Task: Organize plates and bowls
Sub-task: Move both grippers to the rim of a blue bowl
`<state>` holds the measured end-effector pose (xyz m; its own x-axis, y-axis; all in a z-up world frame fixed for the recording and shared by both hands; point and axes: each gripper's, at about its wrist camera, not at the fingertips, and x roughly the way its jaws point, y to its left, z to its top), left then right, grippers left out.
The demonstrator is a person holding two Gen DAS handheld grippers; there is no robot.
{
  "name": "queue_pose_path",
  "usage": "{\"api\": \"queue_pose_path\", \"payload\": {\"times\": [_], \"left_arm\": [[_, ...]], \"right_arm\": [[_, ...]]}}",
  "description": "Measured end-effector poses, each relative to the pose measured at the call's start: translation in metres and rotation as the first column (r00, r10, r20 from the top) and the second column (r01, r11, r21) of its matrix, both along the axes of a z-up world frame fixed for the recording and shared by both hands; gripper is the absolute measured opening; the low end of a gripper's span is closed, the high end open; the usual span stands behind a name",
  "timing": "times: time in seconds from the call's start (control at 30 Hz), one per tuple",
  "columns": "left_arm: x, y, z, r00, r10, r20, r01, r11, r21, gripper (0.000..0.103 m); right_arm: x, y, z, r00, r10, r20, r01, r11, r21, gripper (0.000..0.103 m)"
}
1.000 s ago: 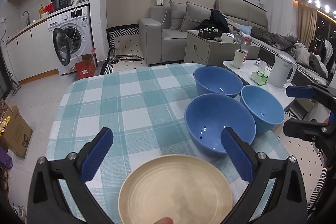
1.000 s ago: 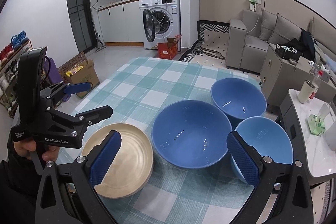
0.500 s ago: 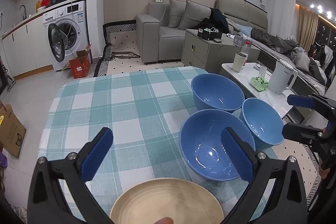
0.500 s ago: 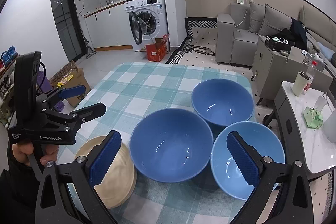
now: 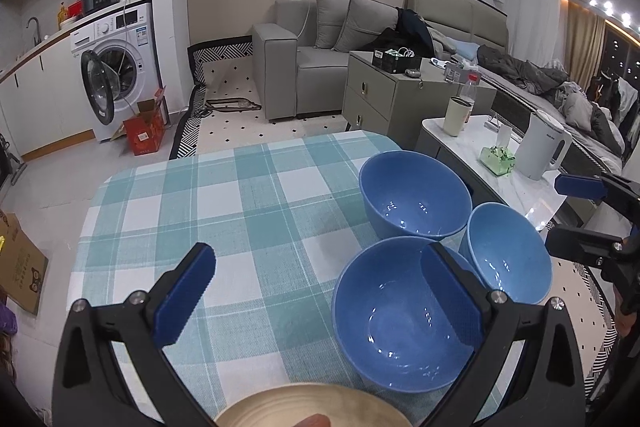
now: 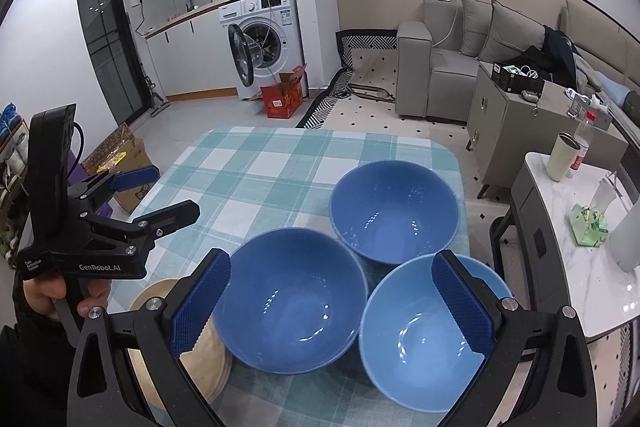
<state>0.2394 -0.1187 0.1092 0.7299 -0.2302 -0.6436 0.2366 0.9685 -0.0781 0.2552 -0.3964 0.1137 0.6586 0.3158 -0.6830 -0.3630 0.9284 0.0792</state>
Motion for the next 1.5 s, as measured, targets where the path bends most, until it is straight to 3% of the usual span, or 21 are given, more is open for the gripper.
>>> {"api": "queue_pose_path", "payload": {"times": [0.23,0.57,0.97,1.17,1.5], "left_arm": [[0.027,-0.018,-0.007,1.000,-0.013,-0.012,0.014,0.999,0.036,0.103],[0.059,-0.034,-0.022,0.998,-0.036,-0.055,0.038,0.999,0.030,0.103],[0.093,-0.041,-0.034,0.995,-0.036,-0.092,0.039,0.999,0.037,0.103],[0.103,-0.038,-0.044,0.993,-0.019,-0.114,0.024,0.999,0.042,0.103],[0.120,-0.042,-0.048,0.993,-0.005,-0.121,0.012,0.998,0.055,0.103]], "right_arm": [[0.020,-0.020,0.000,0.999,-0.045,-0.013,0.045,0.999,0.004,0.102],[0.053,-0.045,-0.016,0.992,-0.107,-0.074,0.106,0.994,-0.022,0.102],[0.091,-0.045,-0.041,0.984,-0.125,-0.126,0.120,0.992,-0.046,0.102],[0.106,-0.047,-0.050,0.982,-0.139,-0.127,0.138,0.990,-0.015,0.102],[0.142,-0.077,-0.031,0.971,-0.219,-0.095,0.229,0.968,0.102,0.102]]}}
